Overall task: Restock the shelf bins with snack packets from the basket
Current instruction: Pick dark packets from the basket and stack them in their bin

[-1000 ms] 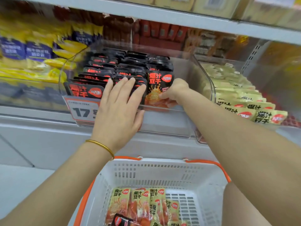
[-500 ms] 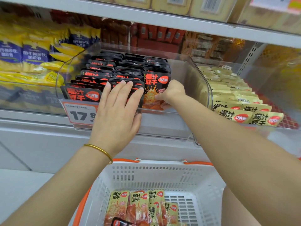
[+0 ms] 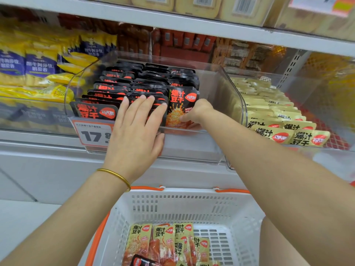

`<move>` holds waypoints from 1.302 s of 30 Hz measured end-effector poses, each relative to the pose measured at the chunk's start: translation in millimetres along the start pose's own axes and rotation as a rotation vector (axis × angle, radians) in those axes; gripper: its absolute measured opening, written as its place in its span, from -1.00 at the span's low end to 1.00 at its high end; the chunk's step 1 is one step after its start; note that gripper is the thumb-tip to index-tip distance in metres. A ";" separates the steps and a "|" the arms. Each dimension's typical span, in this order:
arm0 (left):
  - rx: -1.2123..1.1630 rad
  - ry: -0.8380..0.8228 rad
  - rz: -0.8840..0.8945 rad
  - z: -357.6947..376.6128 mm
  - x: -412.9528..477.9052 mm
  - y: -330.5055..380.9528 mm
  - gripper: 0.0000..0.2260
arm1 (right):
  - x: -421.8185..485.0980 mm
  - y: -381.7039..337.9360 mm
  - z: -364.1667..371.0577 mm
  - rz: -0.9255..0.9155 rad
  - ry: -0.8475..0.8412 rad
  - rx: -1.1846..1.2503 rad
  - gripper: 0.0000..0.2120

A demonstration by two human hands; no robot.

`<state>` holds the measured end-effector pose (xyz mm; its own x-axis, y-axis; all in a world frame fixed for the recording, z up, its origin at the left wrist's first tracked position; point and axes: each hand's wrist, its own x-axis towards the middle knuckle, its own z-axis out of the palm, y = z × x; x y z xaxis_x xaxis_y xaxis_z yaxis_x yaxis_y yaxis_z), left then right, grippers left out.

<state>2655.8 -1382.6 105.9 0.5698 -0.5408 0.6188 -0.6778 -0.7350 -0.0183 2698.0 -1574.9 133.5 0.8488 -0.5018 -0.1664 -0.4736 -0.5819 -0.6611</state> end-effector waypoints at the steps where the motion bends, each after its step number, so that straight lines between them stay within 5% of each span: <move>1: 0.000 -0.005 0.000 0.0 -0.3 -0.1 -0.51 | 0.0 0.1 0.6 0.009 0.001 0.012 -0.57; 11: -0.025 0.000 0.019 -3.9 -3.0 -0.5 -0.49 | -13.2 -5.3 -10.3 0.015 0.194 0.199 -0.44; 16: -0.084 0.123 0.047 -21.9 -17.8 8.6 -0.59 | -61.5 -10.6 -27.9 -0.240 0.304 0.186 -0.63; 19: -0.159 0.053 0.016 -29.9 -41.1 16.8 -0.63 | -117.9 -0.9 -30.7 -0.428 0.297 0.324 -0.68; 22: -0.180 -0.250 0.002 -19.5 -79.6 17.4 -0.64 | -152.4 35.9 6.3 -0.404 0.083 0.363 -0.71; 28: -0.001 -0.813 0.062 6.4 -144.7 21.5 -0.66 | -143.3 165.4 157.9 -0.062 -0.531 -0.235 -0.93; 34: 0.142 -0.925 0.142 23.0 -134.1 23.4 -0.68 | -152.1 213.0 265.9 -0.115 -0.756 -0.435 -0.60; 39: 0.095 -1.009 0.150 28.0 -126.2 19.7 -0.70 | -162.4 223.6 298.4 -0.155 -0.673 -0.674 -0.77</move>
<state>2583.5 -1340.2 5.4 0.6377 -0.6897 -0.3431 -0.7595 -0.6372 -0.1308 2524.4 -1432.6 -205.6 0.7706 -0.0383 -0.6361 -0.2022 -0.9613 -0.1872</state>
